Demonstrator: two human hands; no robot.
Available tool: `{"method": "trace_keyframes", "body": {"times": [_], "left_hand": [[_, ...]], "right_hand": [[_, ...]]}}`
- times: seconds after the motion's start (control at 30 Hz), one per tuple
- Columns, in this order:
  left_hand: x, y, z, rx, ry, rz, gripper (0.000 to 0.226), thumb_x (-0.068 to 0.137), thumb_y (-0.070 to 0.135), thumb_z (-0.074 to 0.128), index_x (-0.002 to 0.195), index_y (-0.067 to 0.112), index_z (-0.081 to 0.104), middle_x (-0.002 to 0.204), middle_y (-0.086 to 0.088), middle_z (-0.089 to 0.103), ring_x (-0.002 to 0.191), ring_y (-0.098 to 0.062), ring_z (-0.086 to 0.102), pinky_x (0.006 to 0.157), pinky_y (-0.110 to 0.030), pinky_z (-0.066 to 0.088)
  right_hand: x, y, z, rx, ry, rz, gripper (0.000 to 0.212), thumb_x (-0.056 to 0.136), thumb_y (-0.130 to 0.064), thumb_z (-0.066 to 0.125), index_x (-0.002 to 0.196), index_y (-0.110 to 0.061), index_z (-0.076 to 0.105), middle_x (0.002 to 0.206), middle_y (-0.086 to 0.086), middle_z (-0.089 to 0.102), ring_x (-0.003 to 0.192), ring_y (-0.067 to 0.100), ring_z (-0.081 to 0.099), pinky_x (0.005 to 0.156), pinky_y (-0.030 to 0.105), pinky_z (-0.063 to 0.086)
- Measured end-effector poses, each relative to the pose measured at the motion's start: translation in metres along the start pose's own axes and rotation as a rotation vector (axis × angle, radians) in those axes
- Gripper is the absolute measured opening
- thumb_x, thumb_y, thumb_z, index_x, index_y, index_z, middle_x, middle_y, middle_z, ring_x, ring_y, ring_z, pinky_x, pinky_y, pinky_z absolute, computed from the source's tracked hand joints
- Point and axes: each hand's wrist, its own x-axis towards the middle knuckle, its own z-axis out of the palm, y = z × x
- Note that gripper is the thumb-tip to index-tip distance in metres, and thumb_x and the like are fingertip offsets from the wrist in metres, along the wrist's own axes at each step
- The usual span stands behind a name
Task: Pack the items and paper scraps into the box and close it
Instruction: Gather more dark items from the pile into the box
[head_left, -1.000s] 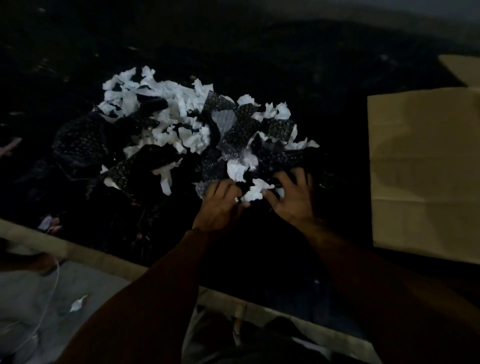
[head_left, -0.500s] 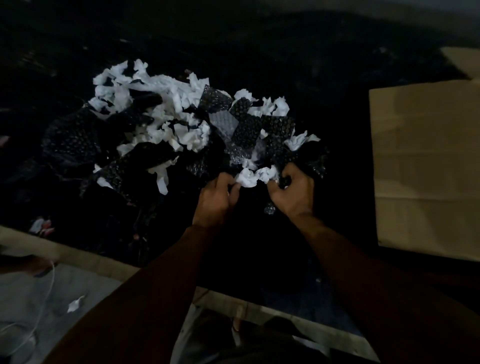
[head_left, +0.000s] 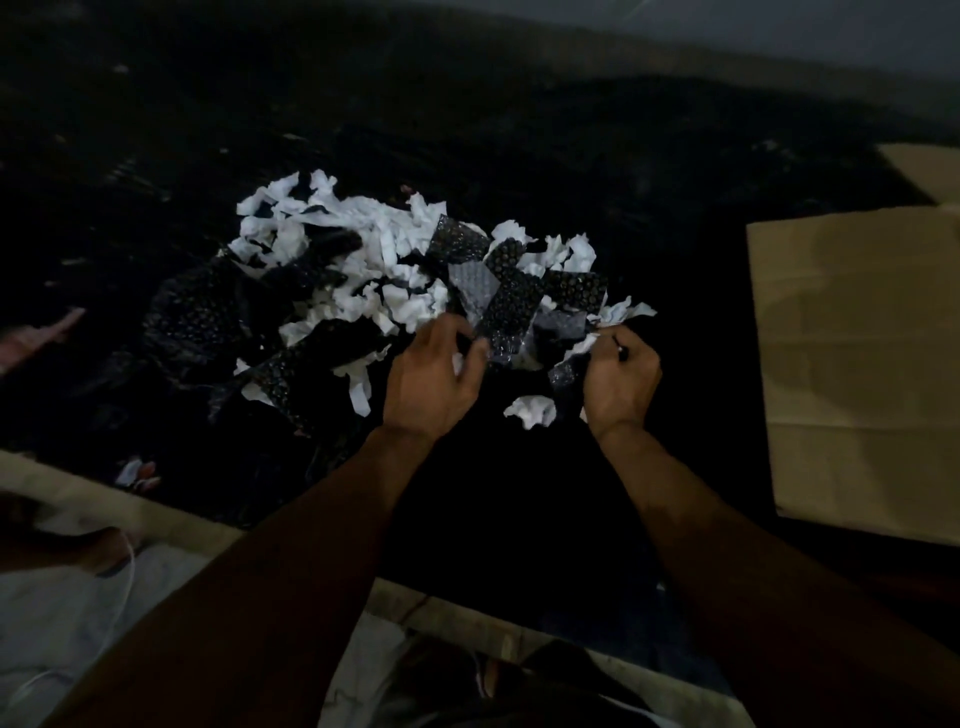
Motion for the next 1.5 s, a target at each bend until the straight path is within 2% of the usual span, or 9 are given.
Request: {"method": "trace_keyframes", "body": {"times": [0.17, 0.37, 0.5, 0.67, 0.77, 1.0, 1.27, 1.4, 1.5], "left_hand": [[-0.035, -0.003, 0.008, 0.220, -0.457, 0.105, 0.062, 0.078, 0.070, 0.055, 0.126, 0.032, 0.044, 0.116, 0.001, 0.049, 0.097, -0.031, 0.061, 0.075, -0.042, 0.052], [-0.033, 0.006, 0.042, 0.300, -0.679, 0.087, 0.058, 0.087, 0.061, 0.049, 0.140, 0.041, 0.035, 0.124, -0.006, 0.033, 0.113, -0.031, 0.049, 0.083, -0.046, 0.048], [-0.034, 0.009, 0.051, 0.277, -0.584, 0.175, 0.034, 0.093, 0.048, 0.048, 0.119, 0.028, 0.054, 0.118, -0.007, 0.038, 0.105, -0.030, 0.051, 0.072, -0.043, 0.048], [-0.033, 0.005, 0.063, 0.186, -0.495, 0.205, 0.026, 0.086, 0.035, 0.059, 0.100, 0.014, 0.057, 0.119, -0.009, 0.048, 0.098, -0.034, 0.055, 0.069, -0.042, 0.049], [-0.036, 0.000, 0.064, 0.178, -0.456, 0.148, 0.027, 0.083, 0.028, 0.057, 0.102, 0.009, 0.056, 0.107, -0.016, 0.053, 0.091, -0.039, 0.055, 0.075, -0.042, 0.044], [-0.063, -0.014, 0.061, 0.226, -0.252, 0.084, 0.031, 0.082, 0.032, 0.046, 0.102, 0.020, 0.066, 0.095, -0.010, 0.055, 0.087, -0.033, 0.048, 0.079, -0.045, 0.044], [-0.070, -0.026, 0.066, 0.198, -0.063, -0.034, 0.021, 0.087, 0.035, 0.057, 0.085, 0.015, 0.065, 0.121, -0.023, 0.048, 0.109, -0.038, 0.041, 0.094, -0.043, 0.035], [-0.076, -0.028, 0.065, 0.190, -0.125, -0.026, 0.027, 0.090, 0.030, 0.048, 0.106, 0.014, 0.062, 0.111, -0.016, 0.059, 0.099, -0.037, 0.052, 0.085, -0.051, 0.045], [-0.079, -0.019, 0.059, 0.136, -0.148, -0.063, 0.039, 0.090, 0.027, 0.049, 0.127, 0.015, 0.050, 0.109, -0.013, 0.061, 0.094, -0.033, 0.053, 0.083, -0.045, 0.046]], "right_hand": [[-0.014, 0.010, 0.002, 0.149, 0.097, 0.002, 0.026, 0.075, -0.017, 0.046, 0.051, -0.022, 0.038, 0.051, -0.007, 0.031, 0.051, 0.007, 0.028, 0.054, 0.027, 0.025], [-0.015, 0.054, -0.014, -0.038, 0.051, -0.087, 0.032, 0.074, -0.035, 0.041, 0.075, -0.008, 0.058, 0.077, 0.009, 0.051, 0.075, 0.021, 0.047, 0.071, 0.032, 0.037], [-0.022, 0.069, -0.022, -0.403, 0.006, -0.367, 0.038, 0.076, -0.032, 0.042, 0.078, -0.004, 0.067, 0.100, 0.019, 0.064, 0.094, 0.041, 0.058, 0.087, 0.039, 0.041], [-0.029, 0.068, -0.019, -0.594, -0.096, -0.422, 0.037, 0.070, -0.033, 0.041, 0.086, -0.017, 0.070, 0.137, 0.010, 0.053, 0.124, 0.036, 0.049, 0.104, 0.056, 0.034], [-0.029, 0.078, -0.026, -0.538, -0.237, -0.470, 0.032, 0.076, -0.026, 0.043, 0.093, -0.019, 0.070, 0.147, 0.014, 0.041, 0.131, 0.035, 0.043, 0.107, 0.047, 0.039], [-0.030, 0.078, -0.035, -0.476, -0.402, -0.569, 0.037, 0.076, -0.020, 0.042, 0.095, -0.007, 0.071, 0.106, 0.014, 0.063, 0.099, 0.035, 0.056, 0.088, 0.037, 0.047], [-0.038, 0.087, -0.037, -0.591, -0.331, -0.655, 0.039, 0.079, -0.055, 0.059, 0.076, -0.017, 0.060, 0.130, 0.009, 0.053, 0.122, 0.032, 0.047, 0.103, 0.040, 0.038], [-0.038, 0.089, -0.040, -0.514, -0.381, -0.676, 0.021, 0.077, -0.031, 0.061, 0.088, -0.014, 0.061, 0.121, 0.010, 0.060, 0.108, 0.030, 0.053, 0.091, 0.039, 0.047], [-0.044, 0.082, -0.044, -0.495, -0.440, -0.608, 0.041, 0.078, -0.027, 0.059, 0.117, -0.015, 0.060, 0.111, 0.010, 0.062, 0.103, 0.030, 0.053, 0.087, 0.038, 0.048]]}}
